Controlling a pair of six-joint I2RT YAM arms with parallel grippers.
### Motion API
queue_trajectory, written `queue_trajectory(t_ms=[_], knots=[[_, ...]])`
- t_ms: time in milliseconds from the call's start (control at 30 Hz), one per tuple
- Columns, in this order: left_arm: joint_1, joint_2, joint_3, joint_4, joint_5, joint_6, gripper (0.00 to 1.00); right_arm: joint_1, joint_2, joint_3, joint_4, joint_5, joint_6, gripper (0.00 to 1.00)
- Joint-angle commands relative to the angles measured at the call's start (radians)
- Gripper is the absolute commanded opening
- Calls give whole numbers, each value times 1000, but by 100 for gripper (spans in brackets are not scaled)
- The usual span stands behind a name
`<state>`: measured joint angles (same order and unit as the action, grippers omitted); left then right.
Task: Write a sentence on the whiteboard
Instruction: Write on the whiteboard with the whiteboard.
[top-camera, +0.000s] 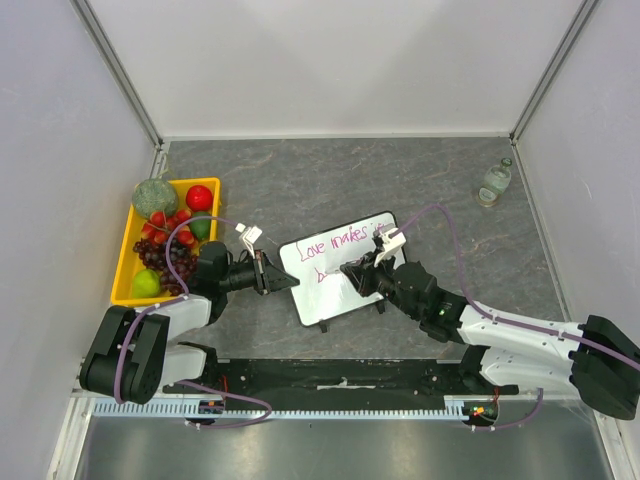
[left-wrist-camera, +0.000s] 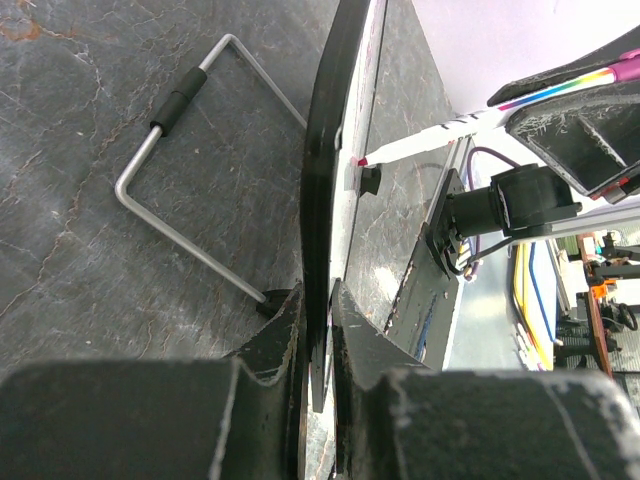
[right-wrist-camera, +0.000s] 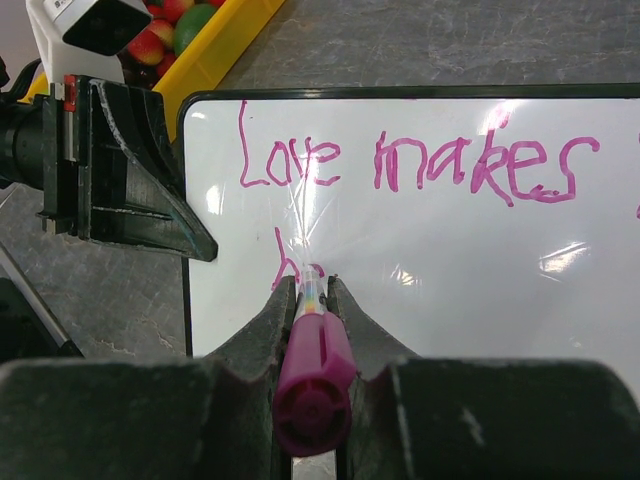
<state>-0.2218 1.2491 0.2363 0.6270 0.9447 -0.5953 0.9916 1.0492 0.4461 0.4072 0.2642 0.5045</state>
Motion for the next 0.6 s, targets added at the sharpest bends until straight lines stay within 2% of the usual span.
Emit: queue_trajectory(t_ms=[0,567], knots=[[-1,4,18,20,-7,28,2,-5,14,-4,-31,-16,-7,0],[-1,1,17,20,-7,28,2,-7,-31,-47,-88,41,-4,0]])
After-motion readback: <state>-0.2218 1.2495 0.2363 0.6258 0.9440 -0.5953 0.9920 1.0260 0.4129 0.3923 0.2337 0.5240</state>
